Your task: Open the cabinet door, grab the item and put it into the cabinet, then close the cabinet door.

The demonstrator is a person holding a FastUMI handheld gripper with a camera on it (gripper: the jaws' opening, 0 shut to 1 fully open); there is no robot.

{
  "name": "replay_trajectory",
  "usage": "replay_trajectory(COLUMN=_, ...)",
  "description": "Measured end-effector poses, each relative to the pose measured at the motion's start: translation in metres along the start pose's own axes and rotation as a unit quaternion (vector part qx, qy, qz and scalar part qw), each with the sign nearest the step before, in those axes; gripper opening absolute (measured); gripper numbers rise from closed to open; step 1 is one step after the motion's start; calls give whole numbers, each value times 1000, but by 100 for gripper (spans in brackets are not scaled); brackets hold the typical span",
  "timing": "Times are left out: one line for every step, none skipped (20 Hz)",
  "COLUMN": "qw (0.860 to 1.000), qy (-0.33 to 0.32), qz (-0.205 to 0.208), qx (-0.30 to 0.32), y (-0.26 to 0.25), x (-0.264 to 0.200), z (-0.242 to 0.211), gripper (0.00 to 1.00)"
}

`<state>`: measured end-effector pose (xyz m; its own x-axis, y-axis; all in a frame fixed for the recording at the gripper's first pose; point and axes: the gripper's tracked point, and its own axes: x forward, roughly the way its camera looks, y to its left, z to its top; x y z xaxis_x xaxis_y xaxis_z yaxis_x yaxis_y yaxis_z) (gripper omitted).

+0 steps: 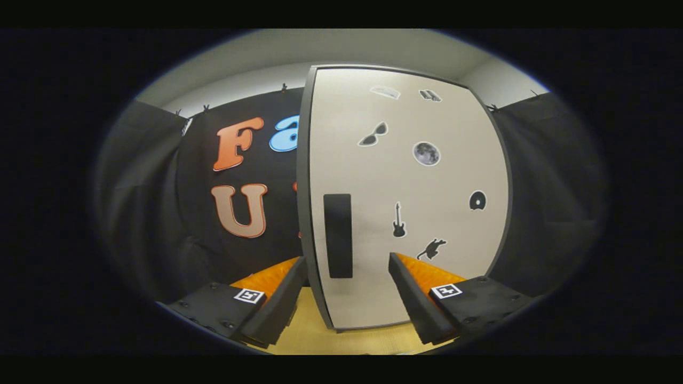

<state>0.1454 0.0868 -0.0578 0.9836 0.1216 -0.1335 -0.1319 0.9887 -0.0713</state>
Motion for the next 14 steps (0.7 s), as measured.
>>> replay_trajectory(qw=1000, qy=4, qz=0, qx=-3, y=1, x=7, z=-3, gripper=98)
replay_trajectory(qw=1000, qy=8, qz=-1, qx=-4, y=2, x=14, z=-5, gripper=98)
replay_trajectory(qw=1000, qy=11, qz=-2, qx=-4, y=2, x=20, z=-7, gripper=98)
replay_trajectory(qw=1000, qy=13, qz=-3, qx=-3, y=2, x=26, z=-8, gripper=98)
replay_trajectory(qw=1000, qy=14, qz=-5, qx=-4, y=0, x=31, z=-9, gripper=98)
replay_trajectory(qw=1000, qy=15, qz=-9, qx=-5, y=-2, x=36, z=-10, gripper=98)
replay_trajectory(qw=1000, qy=17, qz=-12, qx=-6, y=-5, x=41, z=-11, gripper=98)
replay_trajectory(qw=1000, qy=19, qz=-13, qx=-6, y=-6, x=45, z=-13, gripper=98)
replay_trajectory(qw=1000, qy=20, qz=-12, qx=-4, y=-6, x=49, z=-14, gripper=98)
replay_trajectory(qw=1000, qy=21, qz=-10, qx=-4, y=-5, x=53, z=-15, gripper=98)
replay_trajectory(qw=1000, qy=22, qz=-10, qx=-4, y=-6, x=56, z=-15, gripper=98)
replay_trajectory(qw=1000, qy=23, qz=-13, qx=-6, y=-7, x=59, z=-17, gripper=98)
replay_trajectory(qw=1000, qy=24, qz=-15, qx=-7, y=-9, x=61, z=-18, gripper=98)
replay_trajectory(qw=1000, qy=26, qz=-9, qx=-4, y=-7, x=61, z=-18, gripper=98)
